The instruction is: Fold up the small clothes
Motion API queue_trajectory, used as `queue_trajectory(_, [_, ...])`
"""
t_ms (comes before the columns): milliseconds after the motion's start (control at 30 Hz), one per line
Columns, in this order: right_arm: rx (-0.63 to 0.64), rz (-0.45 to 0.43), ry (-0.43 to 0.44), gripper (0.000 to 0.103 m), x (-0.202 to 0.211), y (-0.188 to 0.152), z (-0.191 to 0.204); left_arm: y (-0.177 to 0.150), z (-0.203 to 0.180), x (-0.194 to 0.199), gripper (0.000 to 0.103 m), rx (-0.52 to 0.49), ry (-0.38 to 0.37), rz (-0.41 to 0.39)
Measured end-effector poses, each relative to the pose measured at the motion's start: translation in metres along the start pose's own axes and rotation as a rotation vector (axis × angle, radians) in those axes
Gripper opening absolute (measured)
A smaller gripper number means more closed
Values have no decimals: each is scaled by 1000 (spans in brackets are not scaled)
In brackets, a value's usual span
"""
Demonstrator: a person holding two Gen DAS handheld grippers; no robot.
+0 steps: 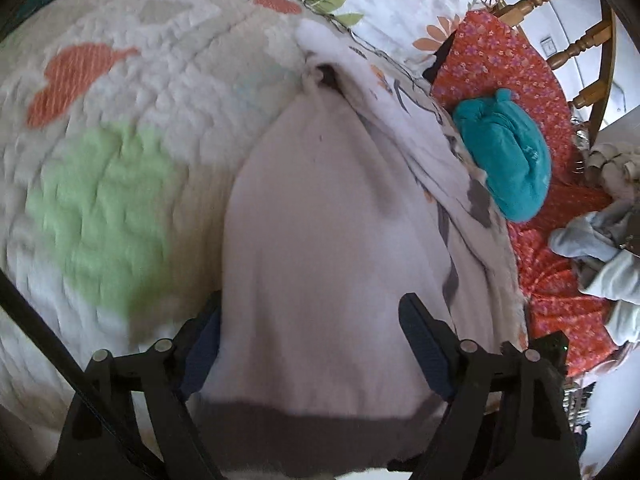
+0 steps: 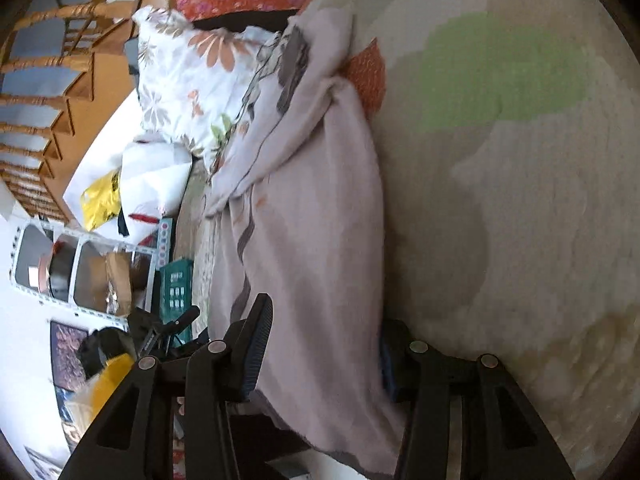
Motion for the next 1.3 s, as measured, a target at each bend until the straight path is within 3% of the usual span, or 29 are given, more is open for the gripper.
queue_trajectory(133, [28, 22, -2, 51, 0, -12, 6, -19, 0, 4, 68, 19, -12, 16])
queue_trajectory(267, [31, 49, 5, 51, 4, -32, 6, -33, -2, 11, 66, 5, 21, -2])
queue_trajectory(400, [141, 93, -56, 48, 11, -67, 13, -43, 2, 18, 63, 23, 43, -22])
queue_trajectory(433, [164, 105, -75, 40, 11, -74, 14, -46, 4, 20, 52, 31, 60, -28])
queue_trajectory(467, [180, 113, -97, 32, 11, -79, 13, -48, 7, 20, 28, 36, 79, -27])
queue_trajectory(500, [195, 126, -125, 12, 7, -82, 12, -50, 12, 21, 15, 49, 102, -18])
queue_trajectory(667, [242, 127, -158, 8, 16, -79, 17, -59, 26, 44, 10, 141, 99, -52])
queue_trajectory(900, [219, 199, -179, 4, 61, -95, 0, -106, 25, 75, 9, 120, 129, -31])
queue_trajectory(1000, [226, 177, -180, 5, 64, -92, -1, -99, 25, 79, 12, 104, 139, -62])
queue_trajectory(1033, [227, 174, -183, 6, 62, -92, -1, -93, 23, 79, 24, 95, 141, -75])
queue_trajectory(1067, [230, 174, -189, 7, 59, -92, -1, -83, 22, 79, 45, 80, 157, -95])
queue_trajectory(1133, [253, 188, -213, 9, 51, -95, -1, -67, 19, 76, 69, 24, 202, -137])
queue_trajectory(1200, [262, 198, -221, 9, 46, -96, -2, -49, 19, 66, 70, -78, 280, -171])
queue_trajectory(1300, [265, 171, -228, 9, 49, -89, -2, -43, 14, 36, 70, -118, 284, -120])
Point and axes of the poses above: each gripper's, at about its wrist camera, not at the fingertips, and x roughly against the way its jaws point, z to its left, y to its top, the point moved 7 cm from there along -x, roughly the way its jaws point, and after that the axes turned 11 degrees about -z, right-handed, at the moved point
